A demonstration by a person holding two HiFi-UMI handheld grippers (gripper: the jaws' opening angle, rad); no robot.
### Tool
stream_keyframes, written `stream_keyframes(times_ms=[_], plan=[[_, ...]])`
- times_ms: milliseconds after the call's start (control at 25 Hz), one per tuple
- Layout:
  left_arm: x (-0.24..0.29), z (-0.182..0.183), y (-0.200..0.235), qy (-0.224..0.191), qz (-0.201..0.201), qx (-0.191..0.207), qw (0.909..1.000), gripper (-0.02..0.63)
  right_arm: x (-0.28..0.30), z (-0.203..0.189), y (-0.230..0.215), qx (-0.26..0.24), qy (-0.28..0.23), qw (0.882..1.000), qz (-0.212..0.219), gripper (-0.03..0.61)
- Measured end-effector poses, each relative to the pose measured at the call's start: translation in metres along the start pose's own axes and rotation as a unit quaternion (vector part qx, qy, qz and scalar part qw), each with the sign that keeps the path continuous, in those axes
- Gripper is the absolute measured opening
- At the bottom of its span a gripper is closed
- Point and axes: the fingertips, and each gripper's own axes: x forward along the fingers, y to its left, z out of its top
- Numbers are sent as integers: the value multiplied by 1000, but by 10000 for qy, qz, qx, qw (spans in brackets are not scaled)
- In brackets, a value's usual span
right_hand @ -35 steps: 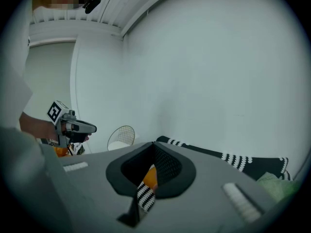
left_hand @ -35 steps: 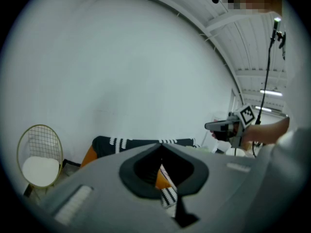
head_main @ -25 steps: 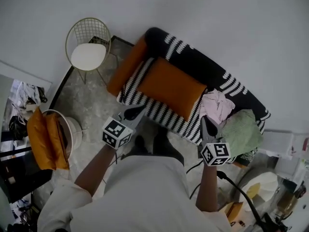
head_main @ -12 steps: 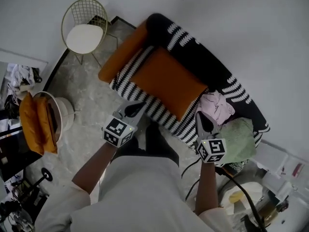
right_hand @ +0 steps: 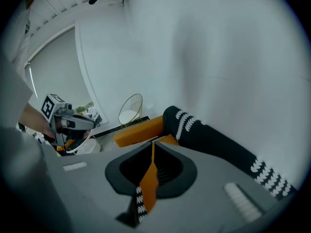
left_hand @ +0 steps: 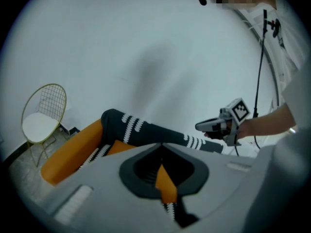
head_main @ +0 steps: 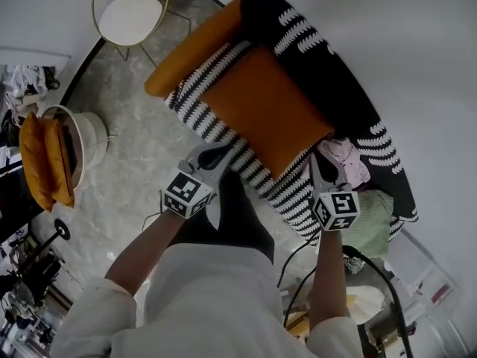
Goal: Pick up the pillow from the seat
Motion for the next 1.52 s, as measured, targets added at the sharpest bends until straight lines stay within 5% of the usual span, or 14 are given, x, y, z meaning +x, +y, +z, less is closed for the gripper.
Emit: stream_keyframes(times_ms=[440, 880, 1000, 1200, 1520], plan=[[98, -79, 53, 511, 410, -782, 9948, 78, 120, -49, -67, -455, 906, 9923, 718, 88], [177, -208, 110, 1003, 954, -2499, 9583, 160, 250, -134, -109, -983, 1768, 9681, 1481, 179], [190, -236, 119, 1033, 986, -3064, 9411, 209, 276, -155, -124, -1082, 1993, 9613, 1565, 185], [199, -275, 141, 873, 1191, -4130, 8987, 280, 313, -183, -148, -1175, 2369, 9511, 1598, 260], [224, -325, 147, 756, 1251, -5144, 8450, 430, 346, -217, -174, -1074, 2880, 9394, 1520, 421]])
